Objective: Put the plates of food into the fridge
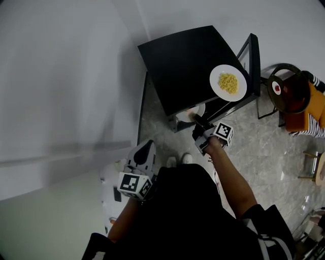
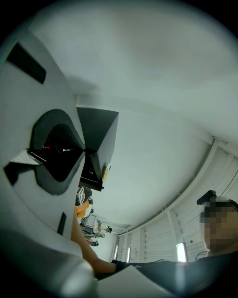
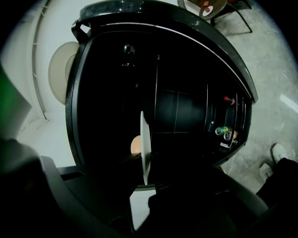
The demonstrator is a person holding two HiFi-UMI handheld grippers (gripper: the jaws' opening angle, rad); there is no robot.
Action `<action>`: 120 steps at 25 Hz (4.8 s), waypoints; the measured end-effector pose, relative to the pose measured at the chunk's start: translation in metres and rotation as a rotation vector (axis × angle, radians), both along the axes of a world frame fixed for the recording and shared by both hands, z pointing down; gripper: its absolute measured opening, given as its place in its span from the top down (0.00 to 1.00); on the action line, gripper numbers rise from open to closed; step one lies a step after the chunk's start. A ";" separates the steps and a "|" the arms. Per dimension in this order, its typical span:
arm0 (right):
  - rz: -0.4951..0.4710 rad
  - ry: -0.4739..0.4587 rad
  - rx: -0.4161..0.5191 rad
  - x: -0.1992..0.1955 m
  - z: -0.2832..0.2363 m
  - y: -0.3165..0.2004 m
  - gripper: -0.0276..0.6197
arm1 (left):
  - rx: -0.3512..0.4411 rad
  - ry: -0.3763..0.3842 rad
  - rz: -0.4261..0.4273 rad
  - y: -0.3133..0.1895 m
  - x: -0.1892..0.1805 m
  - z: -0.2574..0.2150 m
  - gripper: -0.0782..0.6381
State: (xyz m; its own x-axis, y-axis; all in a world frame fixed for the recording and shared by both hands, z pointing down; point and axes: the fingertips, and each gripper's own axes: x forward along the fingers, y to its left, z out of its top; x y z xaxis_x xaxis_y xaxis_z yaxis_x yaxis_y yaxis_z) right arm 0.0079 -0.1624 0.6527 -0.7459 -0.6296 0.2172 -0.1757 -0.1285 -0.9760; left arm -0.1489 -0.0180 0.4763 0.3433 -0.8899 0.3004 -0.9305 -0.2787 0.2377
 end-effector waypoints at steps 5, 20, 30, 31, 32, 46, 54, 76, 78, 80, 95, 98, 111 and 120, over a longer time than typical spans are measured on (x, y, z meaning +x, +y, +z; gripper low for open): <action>-0.010 0.000 -0.005 -0.008 0.002 -0.016 0.88 | 0.001 0.000 -0.012 -0.002 -0.001 -0.001 0.86; 0.031 0.004 -0.049 -0.028 0.016 -0.043 0.89 | -0.009 -0.002 -0.031 -0.007 -0.007 0.004 0.86; 0.027 0.024 -0.054 -0.035 0.016 -0.056 0.89 | -0.015 -0.003 -0.030 -0.008 -0.006 0.005 0.86; 0.025 0.029 -0.053 -0.035 0.016 -0.056 0.89 | -0.014 -0.003 -0.031 -0.009 -0.007 0.004 0.86; 0.026 0.033 -0.053 -0.035 0.015 -0.056 0.89 | -0.014 -0.003 -0.030 -0.009 -0.007 0.004 0.86; -0.104 0.372 0.256 0.006 -0.026 -0.004 0.66 | 0.013 0.015 0.029 -0.007 0.009 -0.003 0.86; -0.135 0.503 0.509 0.027 -0.086 0.045 0.82 | 0.028 0.034 0.095 -0.008 0.025 -0.007 0.86; -0.084 0.579 0.799 0.047 -0.199 0.106 0.87 | 0.059 0.015 0.154 -0.005 0.047 -0.013 0.86; -0.073 0.546 0.779 0.048 -0.198 0.107 0.87 | 0.075 0.055 0.149 -0.006 0.048 -0.016 0.86; -0.070 0.538 0.770 0.050 -0.197 0.109 0.87 | 0.080 0.054 0.158 -0.007 0.051 -0.017 0.86; 0.002 0.455 0.672 0.083 -0.197 0.089 0.87 | 0.073 0.031 0.166 -0.013 0.055 -0.017 0.86; 0.049 0.380 0.624 0.093 -0.198 0.074 0.87 | 0.070 0.028 0.163 -0.016 0.055 -0.016 0.86; 0.204 0.035 0.453 0.119 -0.203 0.008 0.80 | 0.043 0.024 0.133 -0.028 0.050 -0.011 0.86; 0.293 -0.084 0.290 0.130 -0.182 -0.040 0.80 | 0.026 -0.002 0.131 -0.037 0.052 -0.009 0.86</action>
